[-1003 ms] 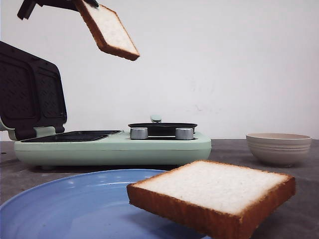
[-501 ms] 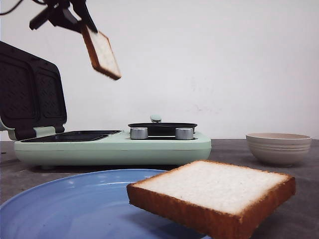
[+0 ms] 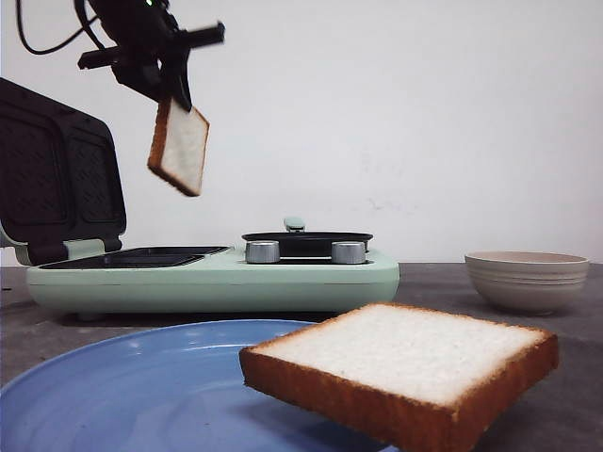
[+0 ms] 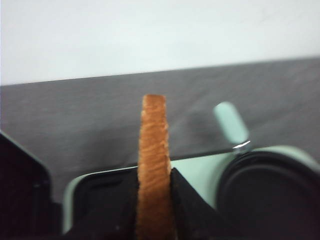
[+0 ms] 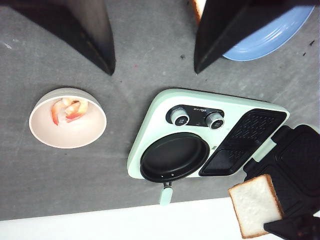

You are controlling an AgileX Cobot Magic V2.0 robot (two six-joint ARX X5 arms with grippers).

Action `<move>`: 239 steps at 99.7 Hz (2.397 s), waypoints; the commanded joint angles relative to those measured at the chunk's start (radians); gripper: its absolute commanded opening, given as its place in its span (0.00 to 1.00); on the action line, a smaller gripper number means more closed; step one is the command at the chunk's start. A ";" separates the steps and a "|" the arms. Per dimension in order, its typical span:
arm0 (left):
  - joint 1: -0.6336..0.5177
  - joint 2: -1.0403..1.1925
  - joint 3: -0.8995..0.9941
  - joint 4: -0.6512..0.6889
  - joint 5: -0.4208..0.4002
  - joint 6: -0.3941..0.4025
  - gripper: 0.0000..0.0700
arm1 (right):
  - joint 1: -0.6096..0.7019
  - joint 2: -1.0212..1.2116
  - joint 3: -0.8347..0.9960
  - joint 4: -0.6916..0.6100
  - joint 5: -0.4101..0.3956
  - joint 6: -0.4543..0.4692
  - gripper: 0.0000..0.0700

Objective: Make breakfast with bread and shrimp
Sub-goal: 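Lift the bread slice with the left gripper toward the sandwich press, then lower the bread onto a press plate and open the left gripper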

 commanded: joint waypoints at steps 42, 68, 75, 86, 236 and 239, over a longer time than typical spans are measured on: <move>-0.059 0.178 0.109 -0.025 -0.260 0.336 0.00 | 0.004 0.027 0.013 0.011 0.006 -0.031 0.44; -0.077 0.247 0.109 -0.003 -0.340 0.433 0.00 | 0.004 0.027 0.013 0.010 0.023 -0.037 0.44; -0.077 0.260 0.109 -0.003 -0.362 0.448 0.00 | 0.004 0.027 0.013 0.010 0.023 -0.036 0.44; -0.077 0.272 0.109 -0.002 -0.365 0.455 0.00 | 0.004 0.027 0.013 0.010 0.023 -0.036 0.44; -0.092 0.145 0.235 -0.069 -0.276 0.172 0.30 | 0.004 0.095 0.013 0.023 0.049 -0.031 0.44; -0.092 0.115 0.235 -0.087 -0.249 0.157 0.17 | 0.004 0.104 0.013 0.029 0.048 -0.029 0.44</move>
